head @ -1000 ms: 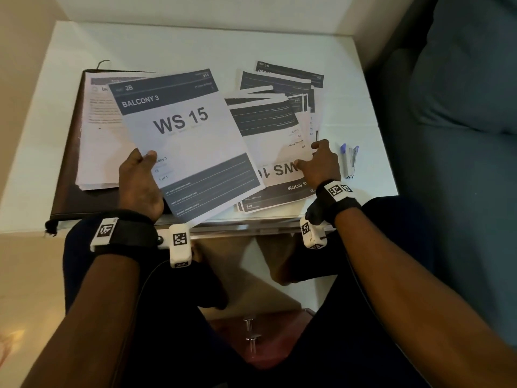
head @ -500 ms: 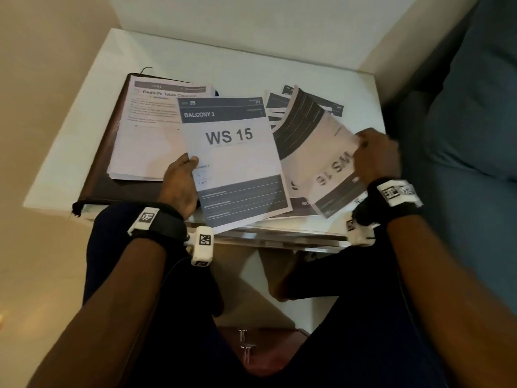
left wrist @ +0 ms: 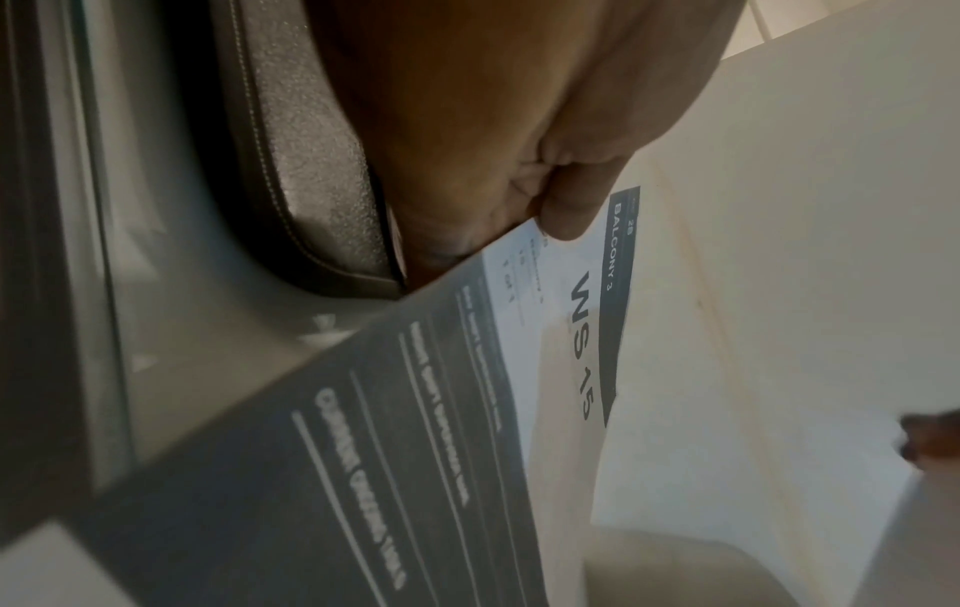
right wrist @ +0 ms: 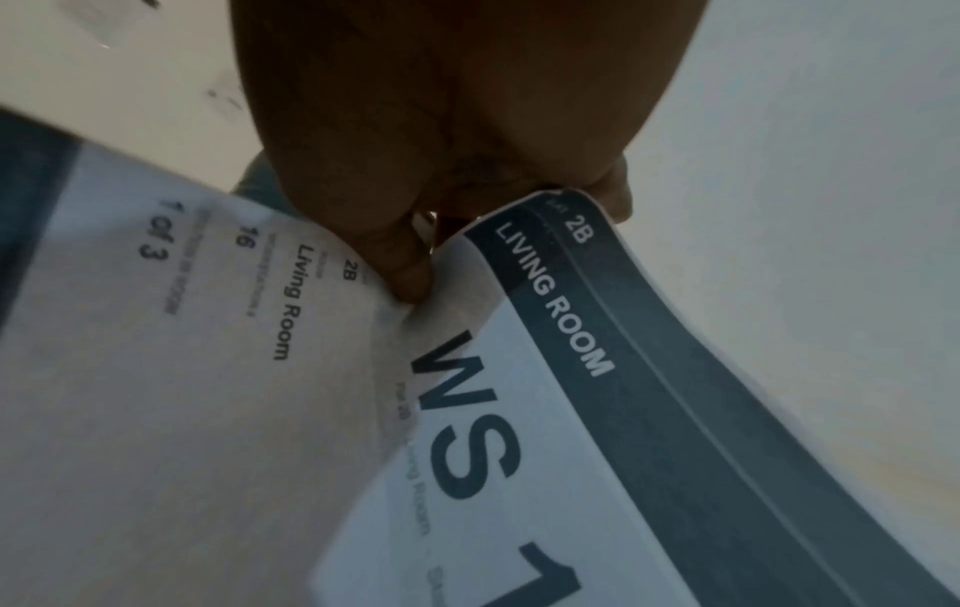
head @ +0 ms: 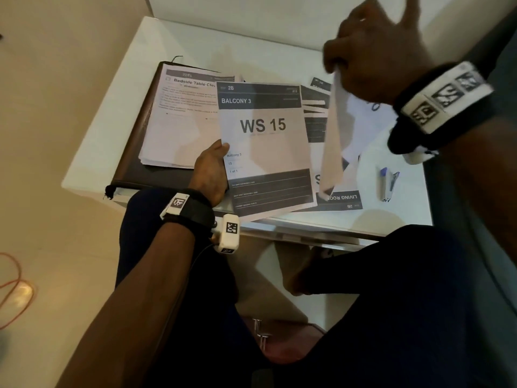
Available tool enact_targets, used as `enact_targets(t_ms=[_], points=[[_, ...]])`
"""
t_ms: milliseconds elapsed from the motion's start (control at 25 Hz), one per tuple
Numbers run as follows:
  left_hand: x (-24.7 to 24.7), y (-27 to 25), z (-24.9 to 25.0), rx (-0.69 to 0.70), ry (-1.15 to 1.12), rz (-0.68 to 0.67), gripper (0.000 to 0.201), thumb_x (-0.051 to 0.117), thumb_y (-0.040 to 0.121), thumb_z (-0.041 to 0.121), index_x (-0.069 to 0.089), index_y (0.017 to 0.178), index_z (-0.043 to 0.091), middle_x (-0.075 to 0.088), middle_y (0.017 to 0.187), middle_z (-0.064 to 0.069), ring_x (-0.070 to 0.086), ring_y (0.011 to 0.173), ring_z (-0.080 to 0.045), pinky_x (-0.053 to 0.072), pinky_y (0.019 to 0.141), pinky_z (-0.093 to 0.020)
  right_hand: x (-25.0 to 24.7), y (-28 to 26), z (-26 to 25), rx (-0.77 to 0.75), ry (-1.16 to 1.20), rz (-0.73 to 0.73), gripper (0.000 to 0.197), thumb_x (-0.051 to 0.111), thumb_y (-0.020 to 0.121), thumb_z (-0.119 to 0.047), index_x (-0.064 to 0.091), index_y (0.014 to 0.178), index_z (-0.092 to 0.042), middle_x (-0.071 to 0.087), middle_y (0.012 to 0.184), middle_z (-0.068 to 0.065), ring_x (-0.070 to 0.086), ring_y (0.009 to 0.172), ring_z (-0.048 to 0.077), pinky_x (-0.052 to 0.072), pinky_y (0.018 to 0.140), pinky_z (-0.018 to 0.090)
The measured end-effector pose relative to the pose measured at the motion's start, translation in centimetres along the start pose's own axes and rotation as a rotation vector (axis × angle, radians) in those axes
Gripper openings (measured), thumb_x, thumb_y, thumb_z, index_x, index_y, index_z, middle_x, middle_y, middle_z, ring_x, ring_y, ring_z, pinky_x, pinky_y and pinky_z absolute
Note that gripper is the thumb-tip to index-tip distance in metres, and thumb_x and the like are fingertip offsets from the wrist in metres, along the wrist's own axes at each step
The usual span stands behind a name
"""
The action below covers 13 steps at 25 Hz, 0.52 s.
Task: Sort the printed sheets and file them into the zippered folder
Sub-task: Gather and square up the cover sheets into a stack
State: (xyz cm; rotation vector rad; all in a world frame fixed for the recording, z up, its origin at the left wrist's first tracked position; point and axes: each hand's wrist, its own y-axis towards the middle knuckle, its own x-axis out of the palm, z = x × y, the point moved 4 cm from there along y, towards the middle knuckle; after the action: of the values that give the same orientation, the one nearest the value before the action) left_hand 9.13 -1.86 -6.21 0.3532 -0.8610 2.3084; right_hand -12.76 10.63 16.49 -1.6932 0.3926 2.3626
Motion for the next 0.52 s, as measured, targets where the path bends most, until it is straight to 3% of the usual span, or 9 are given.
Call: enact_targets(t_ms=[120, 240, 400, 520], points=[[0.8, -0.3, -0.3, 0.036, 0.028, -0.104, 0.033, 0.041, 0.111, 0.021, 0.057, 0.14, 0.014, 0.07, 0.133, -0.012, 0.067, 0.121, -0.037, 0.054, 0.103, -0.056, 3.1, 2.2, -7.2, -0.202, -0.043, -0.107, 0.033, 0.045, 0.096, -0.022, 0.062, 0.123, -0.032, 0.062, 0.13, 0.002, 0.037, 0.142, 0.029, 0.0, 0.106, 0.085], [1.3, -0.4, -0.2, 0.076, 0.003, -0.163, 0.038, 0.039, 0.112, 0.018, 0.051, 0.147, 0.012, 0.066, 0.137, -0.017, 0.064, 0.124, -0.038, 0.053, 0.104, -0.055, 7.0, 3.2, -13.2, -0.254, 0.059, -0.109, 0.052, 0.056, 0.098, -0.018, 0.045, 0.146, -0.031, 0.06, 0.14, -0.004, 0.039, 0.143, 0.024, 0.0, 0.11, 0.083], [1.3, -0.3, 0.0, 0.098, -0.053, -0.166, 0.039, 0.04, 0.112, 0.024, 0.048, 0.149, 0.016, 0.066, 0.138, -0.016, 0.063, 0.126, -0.038, 0.057, 0.099, -0.049, 9.8, 3.2, -15.0, -0.131, 0.219, -0.041, 0.054, 0.056, 0.102, -0.032, 0.038, 0.152, -0.027, 0.054, 0.148, -0.003, 0.039, 0.144, 0.021, 0.007, 0.114, 0.077], [1.1, 0.1, 0.0, 0.125, -0.025, -0.151, 0.039, 0.045, 0.109, 0.01, 0.05, 0.147, 0.01, 0.069, 0.131, -0.016, 0.066, 0.12, -0.037, 0.058, 0.097, -0.047, 10.2, 3.1, -14.1, -0.033, 0.207, 0.083, 0.069, 0.061, 0.095, -0.049, 0.034, 0.155, -0.027, 0.049, 0.15, 0.0, 0.038, 0.144, 0.024, 0.016, 0.114, 0.076]])
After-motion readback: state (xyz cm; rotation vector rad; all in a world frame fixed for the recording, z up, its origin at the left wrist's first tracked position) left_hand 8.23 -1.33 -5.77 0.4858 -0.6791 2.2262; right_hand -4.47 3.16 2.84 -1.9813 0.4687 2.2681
